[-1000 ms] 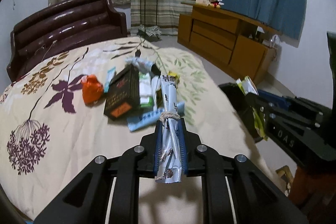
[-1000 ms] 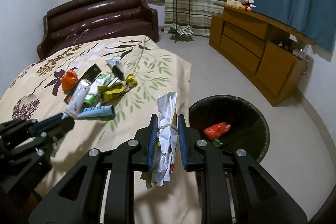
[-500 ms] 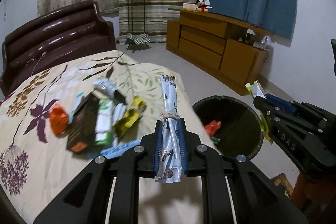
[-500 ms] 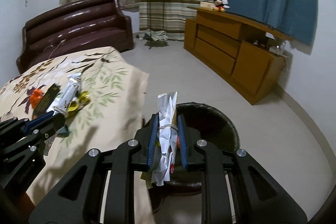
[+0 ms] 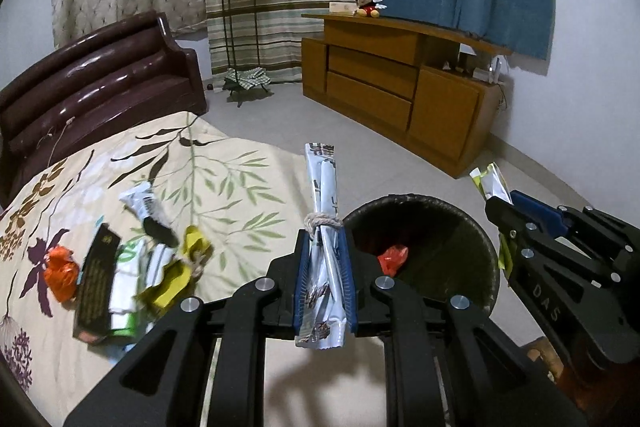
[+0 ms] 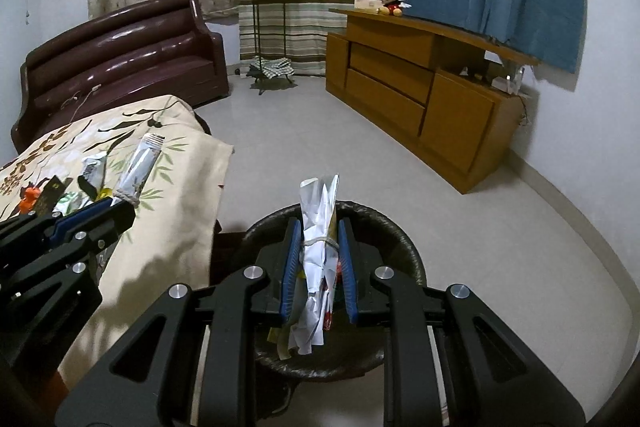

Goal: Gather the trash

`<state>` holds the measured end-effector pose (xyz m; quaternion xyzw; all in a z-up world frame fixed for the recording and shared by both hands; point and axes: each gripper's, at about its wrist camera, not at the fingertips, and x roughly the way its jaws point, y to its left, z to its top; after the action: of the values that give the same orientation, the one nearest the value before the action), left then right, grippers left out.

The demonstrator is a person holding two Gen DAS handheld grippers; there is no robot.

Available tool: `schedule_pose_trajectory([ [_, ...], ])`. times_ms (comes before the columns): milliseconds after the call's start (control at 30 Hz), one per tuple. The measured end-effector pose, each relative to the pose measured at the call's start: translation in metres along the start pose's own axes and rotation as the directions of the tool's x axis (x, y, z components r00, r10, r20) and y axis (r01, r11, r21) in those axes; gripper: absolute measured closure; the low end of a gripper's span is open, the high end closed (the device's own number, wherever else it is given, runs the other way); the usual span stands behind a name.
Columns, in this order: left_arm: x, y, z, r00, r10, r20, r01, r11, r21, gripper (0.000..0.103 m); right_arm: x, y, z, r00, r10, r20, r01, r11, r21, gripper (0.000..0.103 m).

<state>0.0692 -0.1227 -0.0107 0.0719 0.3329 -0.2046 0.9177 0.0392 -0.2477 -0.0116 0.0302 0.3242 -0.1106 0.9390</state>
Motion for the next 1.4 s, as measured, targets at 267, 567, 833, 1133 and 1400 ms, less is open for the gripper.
schedule_pose_trajectory([
  [267,0.017,-0.014,0.006,1.0,0.002,-0.019,-0.001,1.0,0.019,0.087,0.017,-0.018,-0.002,1.0,-0.007,-0.015,0.007,1.0,0.025,0.084],
  [567,0.032,-0.024,0.013,0.999,0.01,-0.034,-0.009,1.0,0.022,0.087,0.031,-0.027,0.001,1.0,-0.014,-0.026,0.015,0.999,0.035,0.084],
  [833,0.045,-0.034,0.015,0.998,-0.002,-0.058,0.006,0.998,0.055,0.086,0.039,-0.035,0.001,0.999,-0.02,-0.032,0.021,0.998,0.052,0.084],
  [1133,0.045,-0.034,0.018,0.999,-0.002,-0.042,0.004,0.999,0.044,0.06,0.041,-0.039,0.002,0.999,-0.022,-0.033,0.024,0.997,0.071,0.071],
  [1400,0.044,-0.03,0.019,0.999,0.003,-0.037,-0.002,0.999,0.034,0.053,0.041,-0.039,0.001,0.999,-0.024,-0.031,0.026,0.997,0.075,0.071],
])
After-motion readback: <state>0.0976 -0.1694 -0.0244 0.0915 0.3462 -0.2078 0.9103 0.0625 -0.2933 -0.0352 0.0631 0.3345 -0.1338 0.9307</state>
